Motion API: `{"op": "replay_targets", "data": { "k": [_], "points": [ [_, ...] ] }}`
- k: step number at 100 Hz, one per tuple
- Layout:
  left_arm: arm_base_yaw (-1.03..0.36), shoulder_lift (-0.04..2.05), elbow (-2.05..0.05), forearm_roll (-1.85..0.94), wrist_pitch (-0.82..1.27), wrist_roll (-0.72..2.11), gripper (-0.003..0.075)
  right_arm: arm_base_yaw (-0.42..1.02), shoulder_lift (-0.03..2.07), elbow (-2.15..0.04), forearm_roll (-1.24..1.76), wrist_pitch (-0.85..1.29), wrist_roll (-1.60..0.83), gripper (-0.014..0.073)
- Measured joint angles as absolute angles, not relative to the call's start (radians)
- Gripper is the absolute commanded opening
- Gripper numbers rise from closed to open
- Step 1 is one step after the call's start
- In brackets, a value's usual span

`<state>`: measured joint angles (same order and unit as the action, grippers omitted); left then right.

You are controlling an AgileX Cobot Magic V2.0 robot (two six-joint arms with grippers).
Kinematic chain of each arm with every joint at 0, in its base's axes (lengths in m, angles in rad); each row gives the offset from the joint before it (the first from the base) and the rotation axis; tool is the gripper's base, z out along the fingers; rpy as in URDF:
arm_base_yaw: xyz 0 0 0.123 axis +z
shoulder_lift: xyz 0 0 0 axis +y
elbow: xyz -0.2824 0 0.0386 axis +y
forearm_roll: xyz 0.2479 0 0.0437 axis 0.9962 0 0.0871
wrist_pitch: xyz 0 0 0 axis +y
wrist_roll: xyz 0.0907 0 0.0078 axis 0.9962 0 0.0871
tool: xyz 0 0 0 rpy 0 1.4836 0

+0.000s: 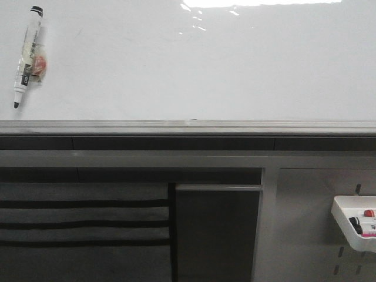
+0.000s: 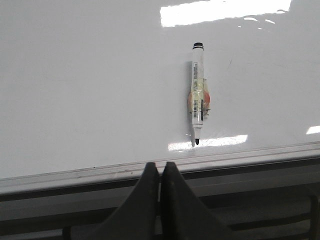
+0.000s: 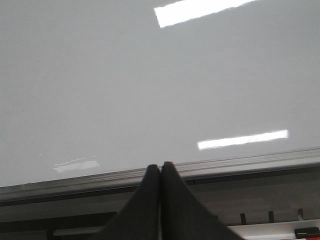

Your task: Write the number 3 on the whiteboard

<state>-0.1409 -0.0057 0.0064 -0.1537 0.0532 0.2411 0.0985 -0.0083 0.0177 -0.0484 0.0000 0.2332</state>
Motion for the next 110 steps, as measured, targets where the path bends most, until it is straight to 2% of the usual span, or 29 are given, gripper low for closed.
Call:
{"op": "replay_targets", "data": {
  "k": [60, 75, 90, 110],
  "points": [
    [-0.141, -0.006, -0.014, -0.233, 0.01, 0.241, -0.0018, 0.098, -0.008, 0.016, -0.048, 0.0, 0.233, -0.0074],
    [-0.141, -0.006, -0.147, -0.25, 0.05, 0.241, -0.0018, 0.098, -0.008, -0.065, -0.055, 0.1, 0.233, -0.0074],
    [-0.141, 0.013, -0.329, -0.25, 0.205, 0.241, -0.0018, 0.098, 0.005, -0.191, -0.129, 0.162, 0.233, -0.0074],
    [-0.141, 0.149, -0.526, -0.25, 0.379, 0.241, -0.0018, 0.098, 0.144, -0.366, -0.221, 0.302, 0.233, -0.0074]
  ]
}}
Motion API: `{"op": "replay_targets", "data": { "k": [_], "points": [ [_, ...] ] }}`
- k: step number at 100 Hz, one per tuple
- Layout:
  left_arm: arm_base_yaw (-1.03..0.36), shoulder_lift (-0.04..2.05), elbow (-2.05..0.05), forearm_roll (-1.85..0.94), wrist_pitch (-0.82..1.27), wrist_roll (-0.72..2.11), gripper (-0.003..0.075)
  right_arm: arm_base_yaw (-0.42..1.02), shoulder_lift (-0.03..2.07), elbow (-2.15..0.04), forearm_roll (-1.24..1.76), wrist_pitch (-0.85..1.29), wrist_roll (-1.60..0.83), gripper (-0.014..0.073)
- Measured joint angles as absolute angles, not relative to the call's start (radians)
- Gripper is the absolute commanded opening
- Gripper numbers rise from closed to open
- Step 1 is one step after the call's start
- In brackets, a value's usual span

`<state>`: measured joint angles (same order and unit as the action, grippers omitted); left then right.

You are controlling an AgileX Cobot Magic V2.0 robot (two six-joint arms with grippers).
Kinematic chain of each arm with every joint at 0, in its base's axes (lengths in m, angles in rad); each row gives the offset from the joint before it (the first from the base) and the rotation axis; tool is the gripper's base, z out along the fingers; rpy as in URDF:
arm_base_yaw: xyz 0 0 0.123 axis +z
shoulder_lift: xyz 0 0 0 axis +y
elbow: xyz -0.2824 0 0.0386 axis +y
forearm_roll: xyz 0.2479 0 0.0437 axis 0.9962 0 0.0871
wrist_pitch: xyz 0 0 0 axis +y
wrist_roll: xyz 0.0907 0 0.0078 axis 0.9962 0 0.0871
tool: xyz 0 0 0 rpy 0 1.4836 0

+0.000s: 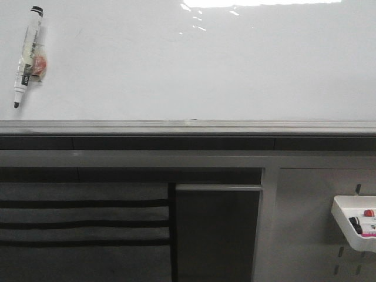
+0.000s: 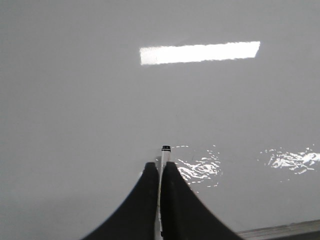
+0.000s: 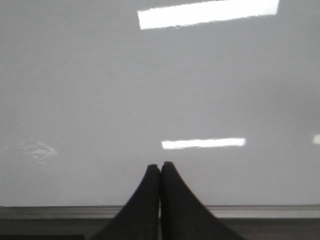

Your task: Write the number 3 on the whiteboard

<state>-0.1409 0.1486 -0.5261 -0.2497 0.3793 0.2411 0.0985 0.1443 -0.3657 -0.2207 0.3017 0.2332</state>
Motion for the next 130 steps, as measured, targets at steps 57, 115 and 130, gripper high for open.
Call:
{"op": "replay_targets", "data": {
  "k": [57, 115, 130],
  "points": [
    [-0.141, 0.24, -0.566, -0.246, 0.426, 0.245, -0.0018, 0.098, 0.249, -0.45, -0.238, 0.387, 0.233, -0.0074],
    [-0.141, 0.24, -0.566, -0.248, 0.408, 0.243, 0.0266, 0.098, 0.249, -0.45, -0.239, 0.387, 0.231, 0.0189],
    [-0.141, 0.24, -0.566, -0.248, 0.404, 0.243, 0.0512, 0.098, 0.249, -0.45, -0.241, 0.387, 0.231, 0.0526]
  ]
}}
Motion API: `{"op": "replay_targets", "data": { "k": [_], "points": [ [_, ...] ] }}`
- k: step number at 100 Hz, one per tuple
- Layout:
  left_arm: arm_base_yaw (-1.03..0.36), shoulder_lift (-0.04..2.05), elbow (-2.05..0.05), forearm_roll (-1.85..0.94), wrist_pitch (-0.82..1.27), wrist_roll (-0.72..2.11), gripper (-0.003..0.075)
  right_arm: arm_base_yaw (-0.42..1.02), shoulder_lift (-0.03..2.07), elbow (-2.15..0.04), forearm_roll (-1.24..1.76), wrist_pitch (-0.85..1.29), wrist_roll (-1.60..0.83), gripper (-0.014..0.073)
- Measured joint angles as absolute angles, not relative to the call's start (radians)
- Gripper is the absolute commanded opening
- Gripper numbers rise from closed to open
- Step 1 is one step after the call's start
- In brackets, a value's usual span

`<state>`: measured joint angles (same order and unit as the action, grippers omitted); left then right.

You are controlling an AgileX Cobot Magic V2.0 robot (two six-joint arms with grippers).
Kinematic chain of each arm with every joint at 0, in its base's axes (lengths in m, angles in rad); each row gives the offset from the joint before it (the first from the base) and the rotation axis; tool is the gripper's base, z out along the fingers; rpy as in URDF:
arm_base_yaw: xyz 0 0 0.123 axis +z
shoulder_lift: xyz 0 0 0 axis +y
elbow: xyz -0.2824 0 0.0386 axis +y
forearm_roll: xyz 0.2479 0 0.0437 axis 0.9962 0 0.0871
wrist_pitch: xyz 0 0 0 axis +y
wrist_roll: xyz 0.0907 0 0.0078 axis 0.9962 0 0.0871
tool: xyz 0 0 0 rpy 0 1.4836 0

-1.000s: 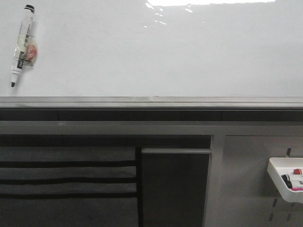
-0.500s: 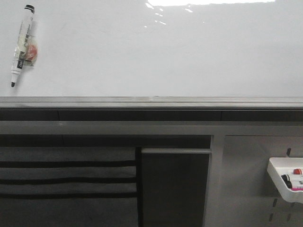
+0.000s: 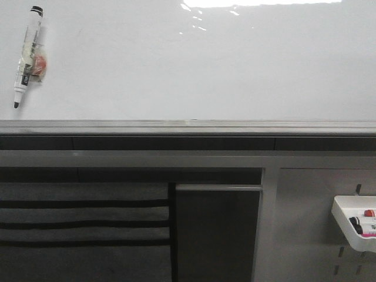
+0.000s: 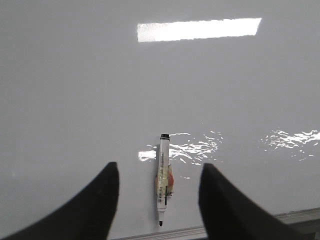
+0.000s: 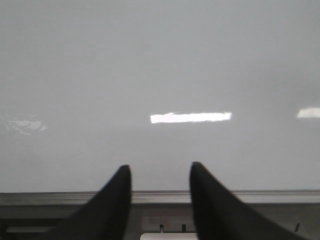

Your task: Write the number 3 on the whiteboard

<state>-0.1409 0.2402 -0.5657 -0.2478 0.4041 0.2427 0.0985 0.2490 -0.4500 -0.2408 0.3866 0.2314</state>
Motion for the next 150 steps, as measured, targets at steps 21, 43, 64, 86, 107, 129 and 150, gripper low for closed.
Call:
{"op": "replay_targets", "data": {
  "k": [21, 43, 64, 86, 107, 129, 150],
  "points": [
    [-0.141, 0.24, -0.566, -0.252, 0.404, 0.241, 0.0524, 0.098, 0.249, -0.45, -0.241, 0.39, 0.231, 0.0614],
    [-0.141, 0.24, -0.566, -0.254, 0.404, 0.241, 0.0522, 0.098, 0.249, -0.45, -0.241, 0.394, 0.231, 0.0614],
    [-0.141, 0.245, -0.566, -0.254, 0.404, 0.241, 0.0496, 0.098, 0.249, -0.45, -0.241, 0.396, 0.231, 0.0614],
    [-0.141, 0.342, -0.564, -0.234, 0.428, 0.26, 0.045, 0.101, 0.26, -0.467, -0.206, 0.419, 0.231, 0.0613],
    [-0.141, 0.56, -0.564, -0.232, 0.425, 0.265, 0.0402, 0.181, 0.352, -0.56, -0.039, 0.515, 0.119, 0.0612],
    [-0.141, 0.809, -0.566, -0.232, 0.311, 0.267, 0.0386, 0.333, 0.485, -0.615, 0.08, 0.554, 0.0, 0.0612],
    [-0.197, 1.015, -0.621, -0.232, 0.227, 0.269, 0.0386, 0.428, 0.578, -0.619, 0.087, 0.516, -0.012, 0.0612]
  ]
}}
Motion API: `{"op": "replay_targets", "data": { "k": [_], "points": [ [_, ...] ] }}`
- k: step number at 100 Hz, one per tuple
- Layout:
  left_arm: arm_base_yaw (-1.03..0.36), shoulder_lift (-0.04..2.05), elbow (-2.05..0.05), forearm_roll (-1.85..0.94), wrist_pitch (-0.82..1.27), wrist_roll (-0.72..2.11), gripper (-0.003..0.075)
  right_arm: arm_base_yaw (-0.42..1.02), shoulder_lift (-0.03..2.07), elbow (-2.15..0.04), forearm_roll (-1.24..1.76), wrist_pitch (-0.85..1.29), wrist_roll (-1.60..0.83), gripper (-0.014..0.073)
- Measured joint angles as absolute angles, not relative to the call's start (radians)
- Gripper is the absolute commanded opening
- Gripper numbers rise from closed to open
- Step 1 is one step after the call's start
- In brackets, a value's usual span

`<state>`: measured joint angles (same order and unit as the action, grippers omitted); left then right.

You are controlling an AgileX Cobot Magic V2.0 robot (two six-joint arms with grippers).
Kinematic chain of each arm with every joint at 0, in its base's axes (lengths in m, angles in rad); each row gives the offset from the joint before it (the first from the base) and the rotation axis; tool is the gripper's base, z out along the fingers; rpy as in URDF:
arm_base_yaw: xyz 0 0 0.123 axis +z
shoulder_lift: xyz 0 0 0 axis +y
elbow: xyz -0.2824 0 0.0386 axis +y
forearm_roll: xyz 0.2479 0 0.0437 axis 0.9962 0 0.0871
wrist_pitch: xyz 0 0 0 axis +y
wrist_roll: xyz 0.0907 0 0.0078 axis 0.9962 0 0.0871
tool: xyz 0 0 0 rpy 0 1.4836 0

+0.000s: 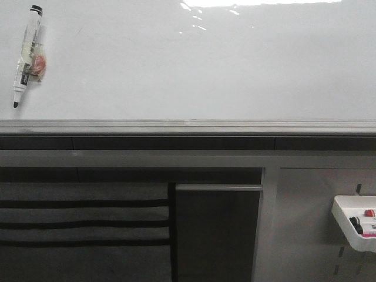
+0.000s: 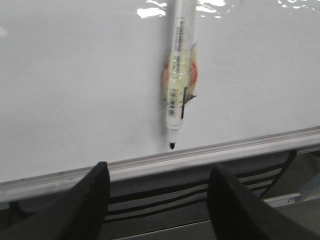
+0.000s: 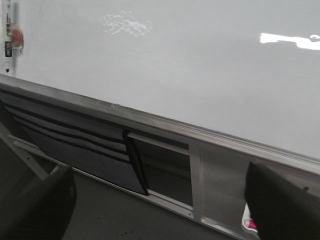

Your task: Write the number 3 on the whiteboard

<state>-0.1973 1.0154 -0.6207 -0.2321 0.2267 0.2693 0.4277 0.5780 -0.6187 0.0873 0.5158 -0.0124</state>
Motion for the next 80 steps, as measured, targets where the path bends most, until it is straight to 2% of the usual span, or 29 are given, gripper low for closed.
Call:
{"op": "replay_targets", "data": {
  "k": [35, 59, 69, 80],
  "points": [
    [-0.246, 1.299, -0.701, -0.232, 0.069, 0.271, 0.0386, 0.444, 0.627, -0.618, 0.087, 0.472, -0.016, 0.0612],
    [-0.246, 1.409, -0.739, -0.232, 0.0, 0.271, 0.0384, 0.444, 0.627, -0.618, 0.087, 0.467, -0.016, 0.0612],
    [-0.246, 1.43, -0.739, -0.232, -0.022, 0.271, 0.0341, 0.444, 0.627, -0.618, 0.087, 0.467, -0.016, 0.0612],
    [-0.246, 1.444, -0.739, -0.232, -0.03, 0.271, 0.0249, 0.444, 0.627, -0.618, 0.087, 0.467, -0.016, 0.0612]
  ]
}}
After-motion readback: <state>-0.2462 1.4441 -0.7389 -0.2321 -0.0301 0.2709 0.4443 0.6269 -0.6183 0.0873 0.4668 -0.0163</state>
